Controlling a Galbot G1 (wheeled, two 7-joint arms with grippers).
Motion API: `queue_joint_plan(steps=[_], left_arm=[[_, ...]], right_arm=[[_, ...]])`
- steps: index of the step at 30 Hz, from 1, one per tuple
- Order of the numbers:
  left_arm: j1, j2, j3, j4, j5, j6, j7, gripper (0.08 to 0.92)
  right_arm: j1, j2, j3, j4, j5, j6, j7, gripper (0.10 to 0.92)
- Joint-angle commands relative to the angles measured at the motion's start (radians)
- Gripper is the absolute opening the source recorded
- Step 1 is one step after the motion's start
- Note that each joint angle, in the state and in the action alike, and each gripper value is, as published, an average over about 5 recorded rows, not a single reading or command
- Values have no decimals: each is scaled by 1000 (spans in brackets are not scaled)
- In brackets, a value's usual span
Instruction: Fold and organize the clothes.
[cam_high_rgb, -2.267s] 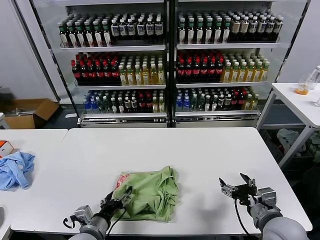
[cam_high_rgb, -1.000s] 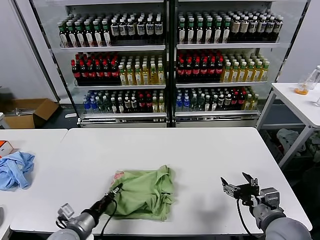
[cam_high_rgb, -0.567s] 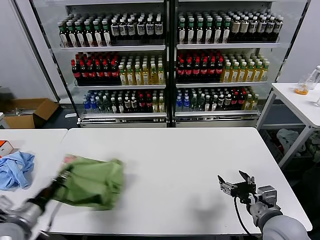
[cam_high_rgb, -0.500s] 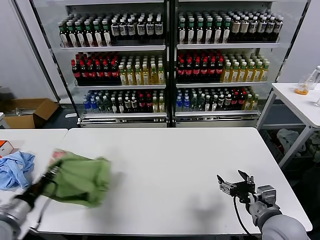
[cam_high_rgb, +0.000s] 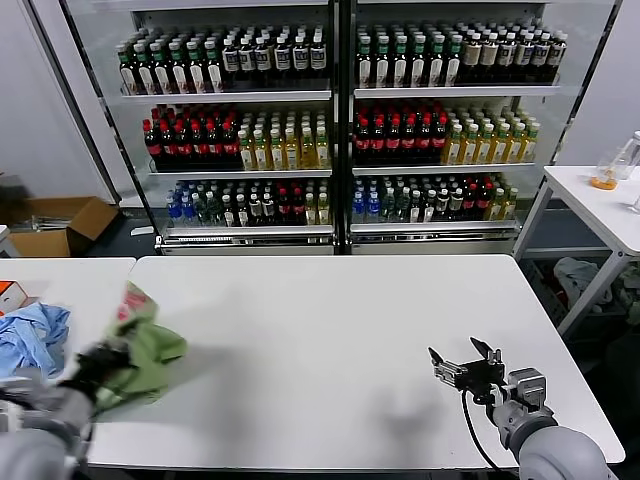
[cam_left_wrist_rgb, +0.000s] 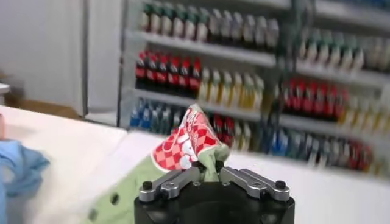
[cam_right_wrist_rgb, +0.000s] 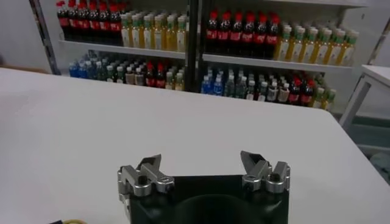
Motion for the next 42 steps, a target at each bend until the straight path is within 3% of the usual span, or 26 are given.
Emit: queue_joint_plan(steps=[1, 6, 13, 21, 27, 33, 37, 42], left_arm=[[-26, -111, 529, 46, 826, -57, 25, 108], [-75, -122, 598, 34, 734, -21, 34, 108], [-221, -200, 661, 146, 543, 16, -23, 108], [-327, -268, 708, 241, 423, -62, -15, 131], [-261, -262, 699, 175, 267, -84, 47, 287], [-153, -263, 624, 32, 83, -84, 96, 460], [-57, -229, 505, -69, 34, -90, 113, 582], [32, -179, 294, -119, 34, -118, 75, 720]], right_arm=[[13, -1, -7, -2, -1, 2, -1, 823], [24, 3, -19, -6, -3, 3, -1, 823], [34, 16, -35, -4, -9, 3, -3, 823], [43, 26, -48, 7, -24, 5, -22, 823], [50, 37, -68, 13, -19, 37, -45, 823], [123, 76, -177, -5, 1, 88, -39, 823], [220, 136, -297, -55, 38, 103, -15, 823], [338, 260, -446, -159, 86, 100, 21, 823]])
